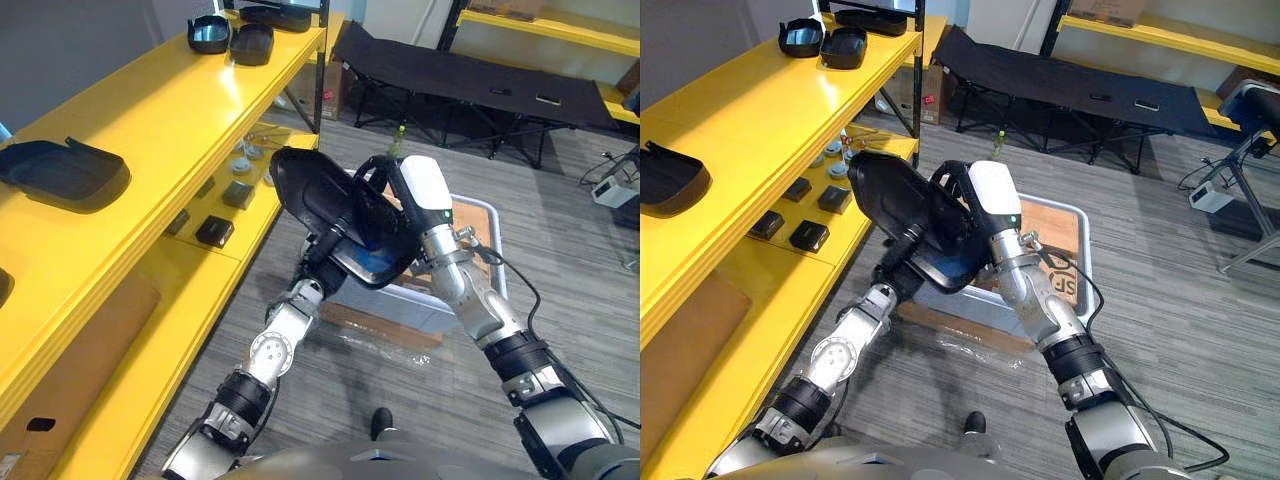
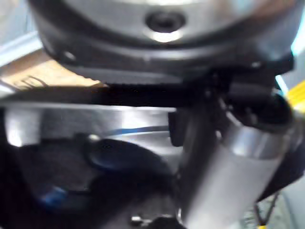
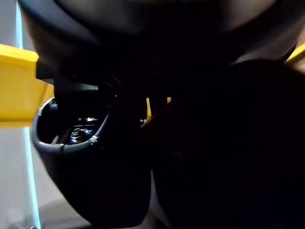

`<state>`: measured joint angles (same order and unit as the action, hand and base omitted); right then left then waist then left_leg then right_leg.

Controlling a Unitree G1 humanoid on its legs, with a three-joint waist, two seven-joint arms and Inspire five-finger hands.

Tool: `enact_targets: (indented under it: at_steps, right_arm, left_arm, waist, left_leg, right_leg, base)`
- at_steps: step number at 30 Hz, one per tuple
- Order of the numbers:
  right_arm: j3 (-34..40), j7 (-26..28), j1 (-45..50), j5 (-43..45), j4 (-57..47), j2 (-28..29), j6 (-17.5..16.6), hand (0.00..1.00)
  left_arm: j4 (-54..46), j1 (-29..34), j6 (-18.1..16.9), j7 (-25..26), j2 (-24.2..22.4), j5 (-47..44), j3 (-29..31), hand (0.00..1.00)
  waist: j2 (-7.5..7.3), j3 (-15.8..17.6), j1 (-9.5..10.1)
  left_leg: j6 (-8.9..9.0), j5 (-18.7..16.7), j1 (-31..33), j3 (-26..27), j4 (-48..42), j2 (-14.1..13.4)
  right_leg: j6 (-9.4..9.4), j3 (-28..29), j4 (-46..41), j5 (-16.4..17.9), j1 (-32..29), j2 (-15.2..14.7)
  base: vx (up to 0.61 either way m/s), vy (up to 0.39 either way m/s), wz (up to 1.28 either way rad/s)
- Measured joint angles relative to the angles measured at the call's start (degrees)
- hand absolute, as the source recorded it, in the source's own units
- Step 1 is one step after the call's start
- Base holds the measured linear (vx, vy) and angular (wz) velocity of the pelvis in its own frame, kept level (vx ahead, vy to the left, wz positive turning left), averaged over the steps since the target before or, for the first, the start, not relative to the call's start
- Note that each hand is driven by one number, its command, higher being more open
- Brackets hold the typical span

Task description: Walk over and take three plastic housings, then place them on the shelf

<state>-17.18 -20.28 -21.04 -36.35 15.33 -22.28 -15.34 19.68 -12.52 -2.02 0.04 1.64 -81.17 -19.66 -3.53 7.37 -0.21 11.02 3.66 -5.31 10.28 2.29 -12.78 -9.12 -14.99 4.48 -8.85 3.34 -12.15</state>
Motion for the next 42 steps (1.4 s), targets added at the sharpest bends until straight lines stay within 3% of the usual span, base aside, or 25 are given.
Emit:
enact_targets:
  at_steps: [8, 14, 15, 20, 25, 28, 31, 37, 42]
  right_arm:
    - [-0.42, 0.7, 1.18, 0.63, -0.51, 4.36, -0.97, 0.0]
    - [0.12, 0.5, 2.39, 0.65, -2.2, 4.62, -0.99, 0.0]
    - [0.21, -0.06, 2.84, 0.67, -2.59, 4.63, -1.0, 1.0]
    - [0.54, -0.4, 4.97, 1.73, -4.06, 4.64, -2.25, 1.0]
    - [0.65, 0.76, 8.31, 12.7, -8.19, 5.53, -2.95, 1.0]
    - [2.46, 1.02, 9.53, 12.94, -12.62, 6.85, -2.74, 1.0]
    - [4.48, 0.98, 9.8, 13.17, -15.6, 7.23, -2.45, 1.0]
    - [10.53, -1.26, 18.59, 23.48, -20.31, 11.7, -0.13, 1.0]
    - [16.38, -5.17, 26.13, 28.15, -20.42, 14.41, 2.5, 1.0]
  left_arm:
    - [1.43, 1.71, -3.4, -1.06, -0.19, -1.17, 0.09, 0.0]
    - [1.42, 1.88, -3.9, -2.86, -0.15, -0.32, -0.06, 0.0]
    - [1.35, 1.88, -3.99, -3.09, -0.25, 0.41, -0.06, 0.0]
    - [0.99, 1.88, -5.75, -2.63, -1.01, 3.51, 0.17, 0.0]
    - [-8.46, 3.4, -7.87, 3.93, -1.67, 16.81, 4.06, 0.0]
    - [-13.73, 4.22, -8.26, 6.04, -2.62, 22.22, 7.12, 0.0]
    - [-17.06, 4.21, -10.06, 10.12, -2.96, 31.67, 10.93, 0.0]
    - [-17.49, 6.7, -11.39, 25.11, -2.89, 67.78, 18.04, 0.0]
    - [-18.56, 10.81, -11.15, 33.85, -2.81, 82.64, 21.66, 0.0]
  waist:
    - [-0.74, -0.69, 0.23]
    - [-1.2, -0.99, 0.35]
    - [-1.2, -0.99, 0.28]
    - [-1.2, -0.99, 0.13]
    - [-0.95, -1.13, 0.0]
    - [-0.73, -1.26, -0.06]
    - [-0.08, -1.77, -0.11]
    - [1.62, -2.79, -0.16]
    - [2.07, -3.0, -0.8]
  left_leg:
    - [-0.01, -0.23, -0.05, 0.03, -0.04, 0.0]
    - [-0.01, -0.4, -0.05, 0.08, -0.05, 0.01]
    - [-0.01, -0.41, -0.06, 0.12, -0.05, 0.01]
    - [-0.02, -0.44, -0.09, 0.24, -0.05, 0.01]
    - [0.02, -0.47, -0.1, 0.57, -0.07, 0.04]
    - [0.07, -0.52, -0.15, 0.64, -0.12, 0.05]
    - [0.07, -0.56, -0.15, 0.68, -0.12, 0.06]
    - [0.08, -0.82, -0.13, 0.89, -0.1, 0.07]
    - [0.18, -1.07, -0.02, 1.66, -0.12, 0.07]
  right_leg:
    - [-0.01, 0.0, 0.02, 0.01, 0.09, -0.02]
    - [-0.03, -0.01, 0.02, 0.03, 0.09, -0.05]
    - [-0.03, -0.01, 0.02, 0.03, 0.09, -0.06]
    - [-0.04, -0.01, 0.02, 0.04, 0.07, -0.07]
    - [-0.03, -0.04, 0.01, 0.04, -0.11, -0.07]
    - [-0.03, -0.04, 0.01, 0.04, -0.12, -0.07]
    - [-0.03, -0.04, 0.01, 0.04, -0.17, -0.07]
    - [0.11, -0.06, 0.03, 0.22, -0.38, -0.09]
    - [0.18, 0.47, 0.05, 0.29, -1.19, -0.1]
  base:
    - [0.0, 0.0, 0.0]
    - [0.0, 0.0, 0.0]
    - [0.0, 0.0, 0.0]
    - [0.0, 0.0, 0.0]
    - [0.0, 0.0, -0.01]
    - [0.0, 0.0, 0.0]
    - [0.0, 0.0, 0.0]
    - [0.0, 0.0, -0.01]
    - [-0.01, 0.006, -0.07]
